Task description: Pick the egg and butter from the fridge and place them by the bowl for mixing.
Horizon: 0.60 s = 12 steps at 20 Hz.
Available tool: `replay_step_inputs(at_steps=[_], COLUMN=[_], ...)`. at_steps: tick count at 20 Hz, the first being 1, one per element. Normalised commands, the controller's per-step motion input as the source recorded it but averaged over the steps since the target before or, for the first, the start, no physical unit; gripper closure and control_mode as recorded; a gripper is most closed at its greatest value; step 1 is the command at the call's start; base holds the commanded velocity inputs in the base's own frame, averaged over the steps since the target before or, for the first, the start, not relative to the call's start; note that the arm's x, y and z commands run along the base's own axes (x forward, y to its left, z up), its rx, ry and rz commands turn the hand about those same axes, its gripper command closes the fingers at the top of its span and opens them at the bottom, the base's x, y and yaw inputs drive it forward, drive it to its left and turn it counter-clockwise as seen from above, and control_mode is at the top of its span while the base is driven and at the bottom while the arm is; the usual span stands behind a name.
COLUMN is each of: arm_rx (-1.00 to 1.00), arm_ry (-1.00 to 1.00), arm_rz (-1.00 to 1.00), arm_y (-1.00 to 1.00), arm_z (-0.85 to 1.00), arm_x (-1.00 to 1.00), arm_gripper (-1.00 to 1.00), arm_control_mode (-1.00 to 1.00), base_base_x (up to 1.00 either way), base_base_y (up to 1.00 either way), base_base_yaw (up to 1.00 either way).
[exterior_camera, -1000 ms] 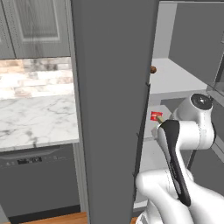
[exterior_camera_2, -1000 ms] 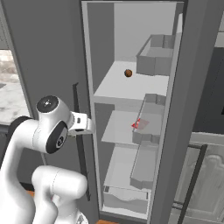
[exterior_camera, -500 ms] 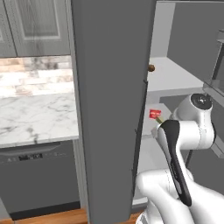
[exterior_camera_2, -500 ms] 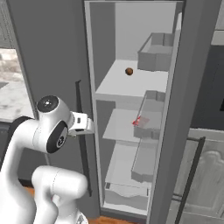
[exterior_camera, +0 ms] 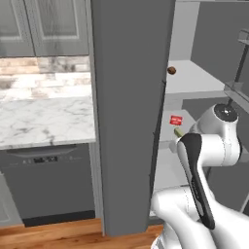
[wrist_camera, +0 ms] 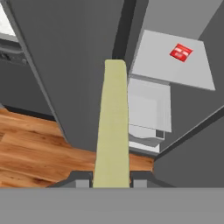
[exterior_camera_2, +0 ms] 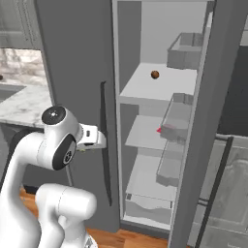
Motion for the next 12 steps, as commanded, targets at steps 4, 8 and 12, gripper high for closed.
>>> replay_step_inputs(at_steps=[4,8,12], arm_rx=[0.0,0.0,0.0], arm_ry=[0.0,0.0,0.0], arm_rz=[0.0,0.0,0.0], arm_y=[0.0,0.0,0.0], arm_z=[0.0,0.0,0.0], arm_x=[0.0,0.0,0.0], arm_gripper=[1.0,1.0,1.0], arm_control_mode=[1.0,1.0,1.0], base_base_x=[-0.04,0.0,0.0], base_base_y=[0.67,0.71,0.39], base_base_yaw=[0.11,0.33,0.76])
